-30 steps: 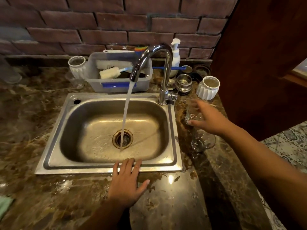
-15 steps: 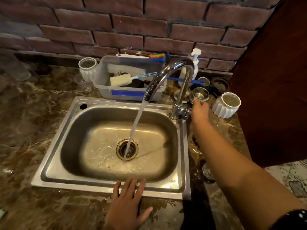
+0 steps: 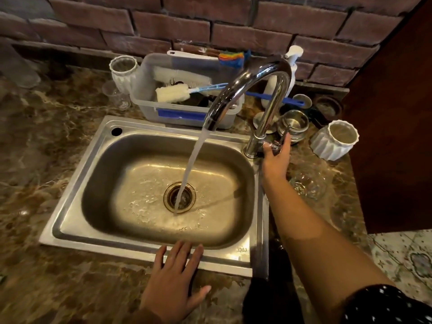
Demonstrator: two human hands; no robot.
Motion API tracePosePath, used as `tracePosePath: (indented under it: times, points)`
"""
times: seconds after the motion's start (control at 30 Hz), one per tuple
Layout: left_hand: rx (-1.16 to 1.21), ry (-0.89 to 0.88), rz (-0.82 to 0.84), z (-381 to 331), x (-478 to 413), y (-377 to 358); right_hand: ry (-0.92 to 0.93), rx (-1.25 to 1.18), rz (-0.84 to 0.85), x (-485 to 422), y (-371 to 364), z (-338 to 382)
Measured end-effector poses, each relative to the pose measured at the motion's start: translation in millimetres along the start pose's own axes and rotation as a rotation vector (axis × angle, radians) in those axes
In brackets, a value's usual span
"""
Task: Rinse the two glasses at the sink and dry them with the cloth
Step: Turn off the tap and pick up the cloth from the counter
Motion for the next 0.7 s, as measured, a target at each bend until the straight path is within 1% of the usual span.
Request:
tracePosePath:
  times: [0.27,0.4,0.53,0.7]
  points:
    - [-0.022,-0.017,-0.046,-2,0,0,-0.030,-0.013,0.023,-4,-2,-2]
    - [-0.030,-0.009,-0.024,-1,0,-2,-0.002,0.028,0.044,-6,-3,3]
    - [-0.042,0.000,-0.002,-2,0,-3,-0.019,0.026,0.076,-9,-5,3]
    - [-0.083,-0.003,-0.024,-3,0,-2,-0.050,0.056,0.054,-11,-7,5]
Point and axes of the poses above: each hand's wrist, its own x-axis away from the middle knuckle, its own y-axis out of the back of the hand, z = x × y, the point moved 7 cm from there along -x, towards the middle knuckle, and after that the axes turned 1 degree about -z, right-handed, at the moved point
